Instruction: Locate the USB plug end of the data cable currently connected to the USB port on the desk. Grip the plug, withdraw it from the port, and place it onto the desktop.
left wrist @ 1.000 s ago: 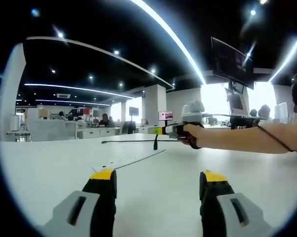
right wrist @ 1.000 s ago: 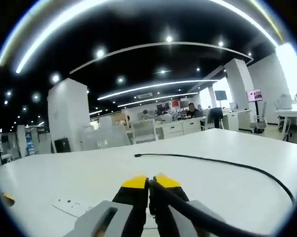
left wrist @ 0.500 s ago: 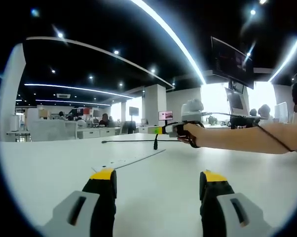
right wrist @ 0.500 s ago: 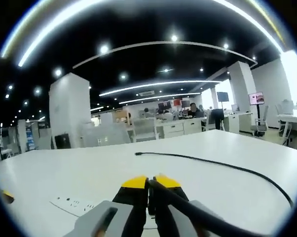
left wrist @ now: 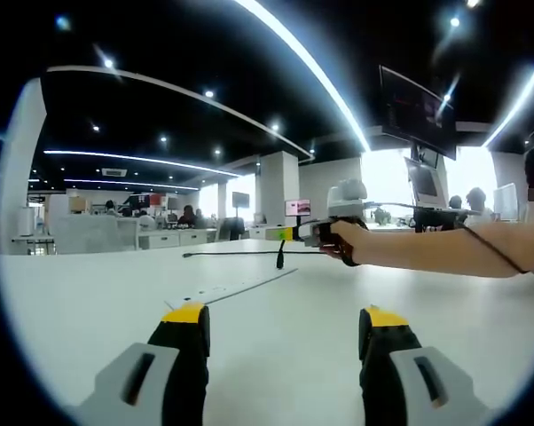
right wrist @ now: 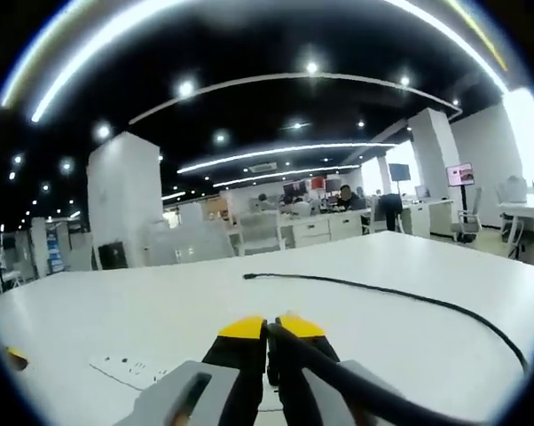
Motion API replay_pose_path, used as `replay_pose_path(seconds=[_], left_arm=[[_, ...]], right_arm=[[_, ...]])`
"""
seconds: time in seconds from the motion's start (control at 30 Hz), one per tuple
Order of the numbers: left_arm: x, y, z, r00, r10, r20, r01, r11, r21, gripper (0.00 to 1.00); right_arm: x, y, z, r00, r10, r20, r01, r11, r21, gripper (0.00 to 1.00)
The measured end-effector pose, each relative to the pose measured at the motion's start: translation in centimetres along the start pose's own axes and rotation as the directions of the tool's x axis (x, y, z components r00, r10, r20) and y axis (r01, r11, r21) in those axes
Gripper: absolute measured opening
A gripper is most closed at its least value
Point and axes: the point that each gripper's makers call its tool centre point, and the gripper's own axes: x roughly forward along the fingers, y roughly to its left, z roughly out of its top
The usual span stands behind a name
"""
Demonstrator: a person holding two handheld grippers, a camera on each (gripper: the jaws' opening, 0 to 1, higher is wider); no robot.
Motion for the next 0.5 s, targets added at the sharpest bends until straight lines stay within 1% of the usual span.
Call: replay_pose_path(seconds=[0.07, 0.13, 0.2, 0.27, 0.3, 0.37, 0.4, 0.43, 0.5], left_arm=[[0.0, 0.0, 0.0, 1.000, 0.000, 0.000, 0.000, 1.000, 0.000, 0.68], [0.0, 0.0, 0.0, 1.000, 0.000, 0.000, 0.000, 1.000, 0.001, 0.68], [0.0, 0.0, 0.0, 1.000, 0.000, 0.000, 0.000, 1.000, 0.001, 0.68], [0.1, 0.0, 0.0, 1.000, 0.000, 0.000, 0.000, 1.000, 0.001, 0.68], [0.1, 0.0, 0.0, 1.000, 0.000, 0.000, 0.000, 1.000, 0.001, 0.68], [0.1, 0.0, 0.0, 1.000, 0.001, -0.001, -0.001, 1.000, 0.002, 0.68], [0.1, 0.1, 0.0, 1.000, 0.001, -0.001, -0.001, 1.000, 0.002, 0.68], [0.1, 0.1, 0.0, 1.000, 0.001, -0.001, -0.001, 1.000, 0.002, 0.68], [0.1, 0.1, 0.0, 1.000, 0.001, -0.001, -0.001, 1.000, 0.001, 0.68]], right_arm=[[0.2, 0.0, 0.0, 1.000, 0.001, 0.001, -0.001, 1.000, -0.009, 0.06], [0.5, 0.1, 0.1, 1.000, -0.012, -0.016, 0.011, 0.997, -0.078, 0.06], [0.3, 0.8, 0.0, 1.000, -0.007, -0.025, 0.004, 0.993, -0.115, 0.06], [0.8, 1.1, 0.1, 0.999, -0.001, -0.034, -0.005, 0.988, -0.152, 0.06], [0.8, 1.4, 0.0, 0.999, 0.001, -0.037, -0.008, 0.984, -0.180, 0.06], [0.7, 1.7, -0.1, 0.999, -0.017, -0.042, 0.005, 0.966, -0.260, 0.06], [0.7, 1.6, 0.0, 0.999, -0.014, -0.040, 0.003, 0.970, -0.245, 0.06], [1.0, 1.4, 0.1, 0.999, -0.002, -0.043, -0.007, 0.977, -0.212, 0.06], [0.7, 0.8, 0.2, 1.000, -0.003, -0.025, 0.001, 0.994, -0.112, 0.06]])
